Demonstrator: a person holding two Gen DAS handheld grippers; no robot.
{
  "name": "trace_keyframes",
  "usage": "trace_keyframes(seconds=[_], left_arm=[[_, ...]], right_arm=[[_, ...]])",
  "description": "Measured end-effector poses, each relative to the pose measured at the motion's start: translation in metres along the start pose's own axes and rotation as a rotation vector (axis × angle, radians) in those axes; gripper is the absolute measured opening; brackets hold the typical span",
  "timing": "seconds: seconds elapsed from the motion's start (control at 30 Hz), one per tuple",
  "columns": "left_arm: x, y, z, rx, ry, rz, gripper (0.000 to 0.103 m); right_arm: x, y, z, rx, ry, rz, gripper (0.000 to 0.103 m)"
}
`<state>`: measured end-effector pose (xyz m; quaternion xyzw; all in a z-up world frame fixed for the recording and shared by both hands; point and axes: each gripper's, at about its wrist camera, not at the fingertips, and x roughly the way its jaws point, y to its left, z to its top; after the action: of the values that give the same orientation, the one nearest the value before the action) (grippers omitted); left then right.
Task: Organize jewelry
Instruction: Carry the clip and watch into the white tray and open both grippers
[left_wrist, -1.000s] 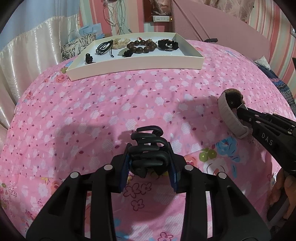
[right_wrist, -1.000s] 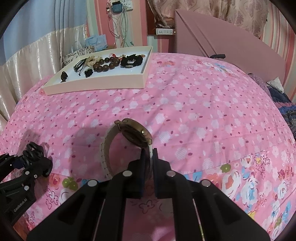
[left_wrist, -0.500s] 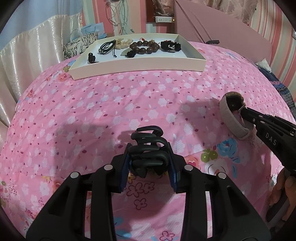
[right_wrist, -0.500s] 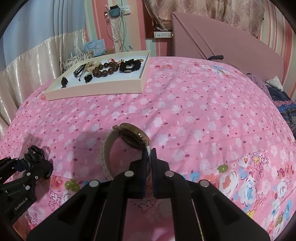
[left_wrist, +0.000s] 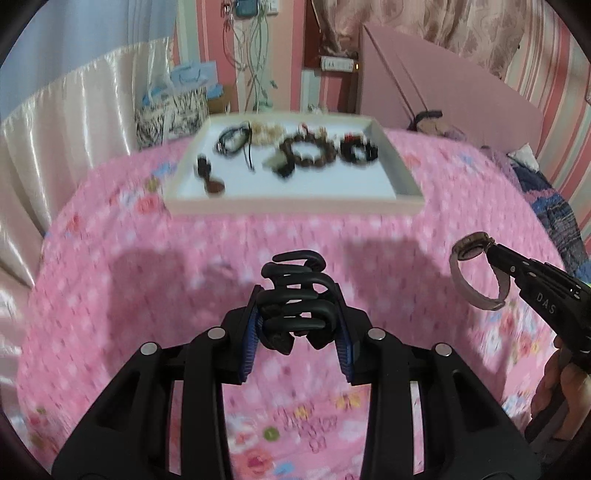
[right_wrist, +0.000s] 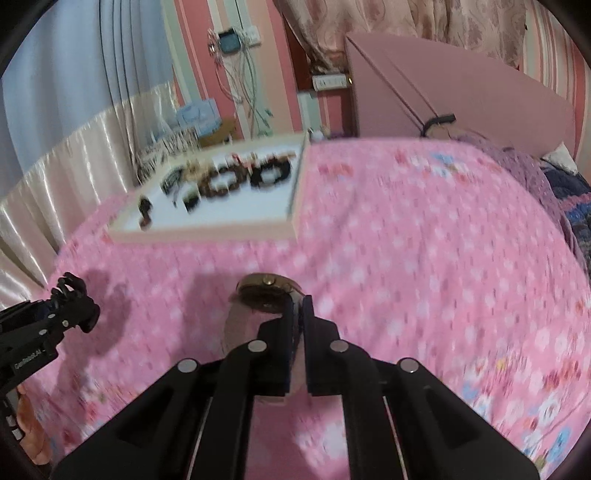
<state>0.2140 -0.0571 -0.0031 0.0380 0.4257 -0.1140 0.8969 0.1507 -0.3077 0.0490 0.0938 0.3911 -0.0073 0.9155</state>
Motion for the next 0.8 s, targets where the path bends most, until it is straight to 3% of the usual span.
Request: trace_keyframes(seconds=[0.2,0.47,0.7,0.8], left_arm=[[0.010,0.006,0.061,0.018,-0.060,0.023,0.034],[0.066,0.029,0.116,-0.015,-0.035,-0.010,0.034],[0.122,0.048,0.121,-0.060,0.012,0.013,0.034],[0.141,0.047,0.116,-0.027,0.041,0.042,0.034]], right_arm=[[0.009,0.030,0.058,-0.047,-0.061,0.016,0.004],[0.068,0.052,0.105,-0.035,-0.050,0.006,0.004],[0.117,0.057,0.105,-0.018,-0.022,-0.026,0.004],[0.128,0.059,0.097,-0.035,0.002,-0.032,0.004]])
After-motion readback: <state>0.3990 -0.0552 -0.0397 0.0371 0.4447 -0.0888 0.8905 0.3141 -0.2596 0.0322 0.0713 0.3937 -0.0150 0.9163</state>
